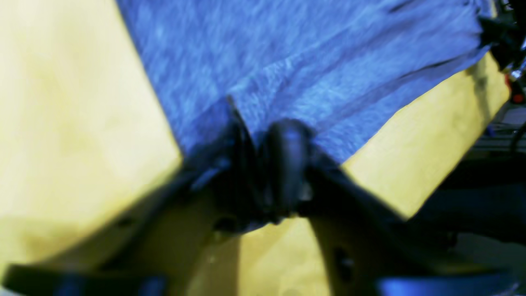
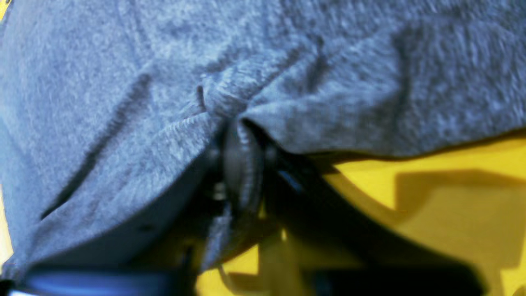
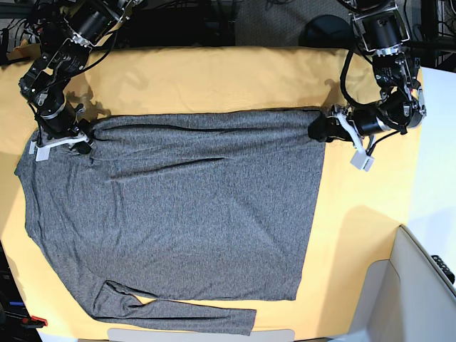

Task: Fold the T-shirt properly
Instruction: 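Lift the shoulder edges with both grippers and adjust the grip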

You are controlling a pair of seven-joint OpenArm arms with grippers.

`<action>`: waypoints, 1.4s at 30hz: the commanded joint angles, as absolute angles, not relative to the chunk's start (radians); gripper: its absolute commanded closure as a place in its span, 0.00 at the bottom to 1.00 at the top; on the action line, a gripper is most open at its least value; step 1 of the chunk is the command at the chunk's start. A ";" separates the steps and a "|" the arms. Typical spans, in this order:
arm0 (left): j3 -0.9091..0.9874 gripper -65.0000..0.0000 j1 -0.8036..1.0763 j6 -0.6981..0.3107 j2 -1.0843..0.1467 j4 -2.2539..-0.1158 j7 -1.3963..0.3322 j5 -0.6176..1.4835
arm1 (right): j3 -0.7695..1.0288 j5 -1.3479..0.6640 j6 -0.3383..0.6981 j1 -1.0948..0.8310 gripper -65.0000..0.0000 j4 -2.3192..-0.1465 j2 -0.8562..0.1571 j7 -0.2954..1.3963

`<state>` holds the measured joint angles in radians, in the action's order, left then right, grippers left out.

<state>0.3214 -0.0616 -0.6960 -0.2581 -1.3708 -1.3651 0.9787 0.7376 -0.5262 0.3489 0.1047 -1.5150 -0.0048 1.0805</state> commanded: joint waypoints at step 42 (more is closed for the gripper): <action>0.325 0.59 -0.062 -0.698 -0.328 -1.394 -1.382 1.003 | 1.076 -0.521 0.209 0.206 0.38 -1.469 0.031 1.081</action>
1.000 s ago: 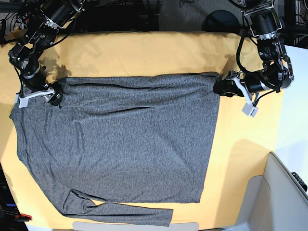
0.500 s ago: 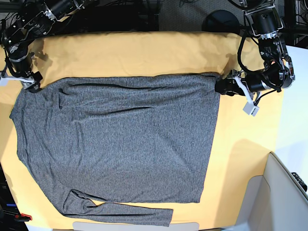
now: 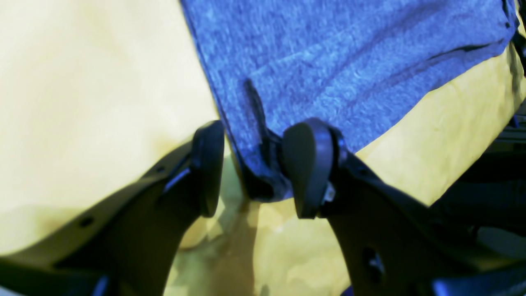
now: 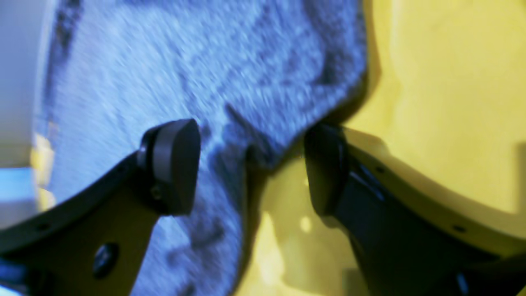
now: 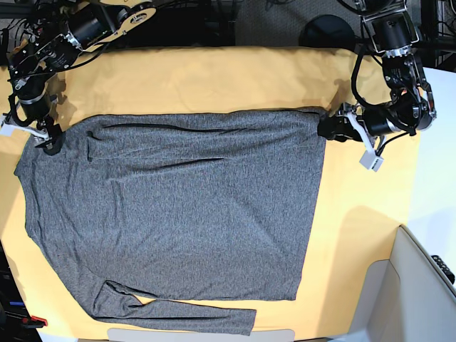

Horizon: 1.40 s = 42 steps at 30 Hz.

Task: Fold the T-shirt properly
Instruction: 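Lift the shoulder edges with both grippers and adjust the grip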

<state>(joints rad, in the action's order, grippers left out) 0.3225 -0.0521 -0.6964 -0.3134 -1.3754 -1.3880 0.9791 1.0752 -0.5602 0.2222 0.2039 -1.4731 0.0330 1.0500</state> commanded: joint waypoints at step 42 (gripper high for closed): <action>0.323 0.56 -0.010 -0.664 -0.263 -1.357 -1.396 0.937 | 1.033 -0.513 0.165 0.165 0.69 -1.442 -0.008 1.081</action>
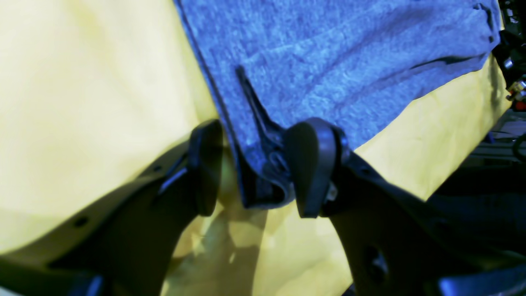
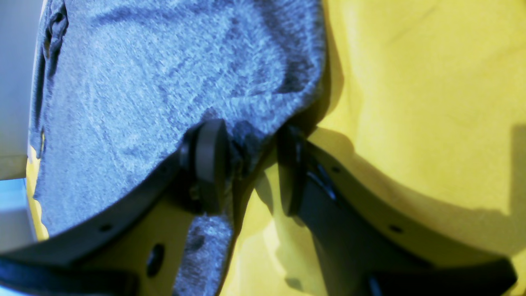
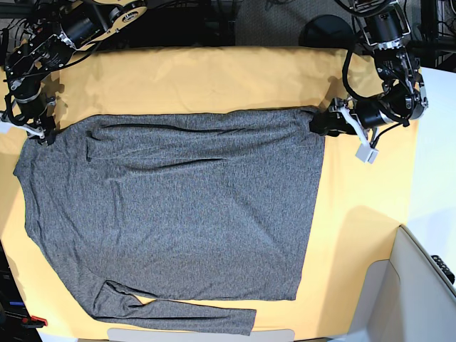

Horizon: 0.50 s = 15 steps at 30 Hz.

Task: Fold the T-shirt properly
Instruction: 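Lift the shoulder edges with both grippers and adjust the grip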

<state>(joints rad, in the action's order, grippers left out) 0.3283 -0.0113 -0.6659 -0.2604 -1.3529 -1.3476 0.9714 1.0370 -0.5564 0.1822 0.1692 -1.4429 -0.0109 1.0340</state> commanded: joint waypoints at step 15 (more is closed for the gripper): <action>0.220 0.57 -0.010 -0.668 -0.265 -1.357 -1.396 0.940 | 0.983 -0.512 0.165 0.128 1.00 -1.438 -0.012 1.081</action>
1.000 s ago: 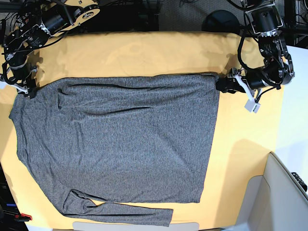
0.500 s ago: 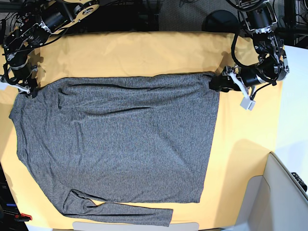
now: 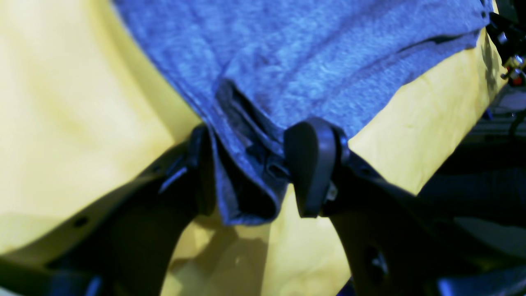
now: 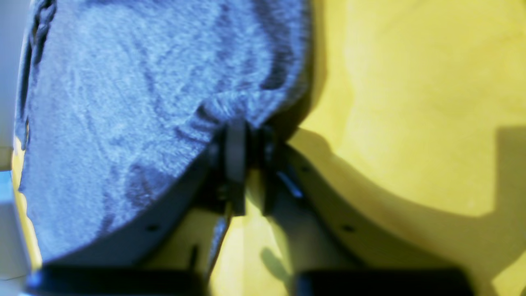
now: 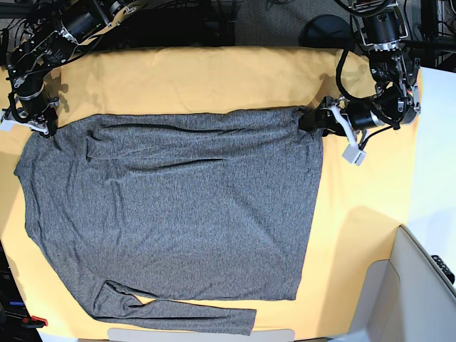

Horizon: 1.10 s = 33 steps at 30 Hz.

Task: Fold the T-shirt properly
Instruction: 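Lift the shoulder edges with both grippers and adjust the grip, then drag the shoulder edge toward the hem with both grippers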

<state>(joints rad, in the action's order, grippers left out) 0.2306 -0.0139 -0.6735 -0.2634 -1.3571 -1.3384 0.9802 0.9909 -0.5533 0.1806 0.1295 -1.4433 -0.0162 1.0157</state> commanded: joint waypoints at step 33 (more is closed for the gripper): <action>0.200 0.99 -0.406 -0.698 -0.263 -1.165 -1.396 1.075 | 0.736 -0.513 0.165 0.361 1.00 -1.443 -0.117 1.079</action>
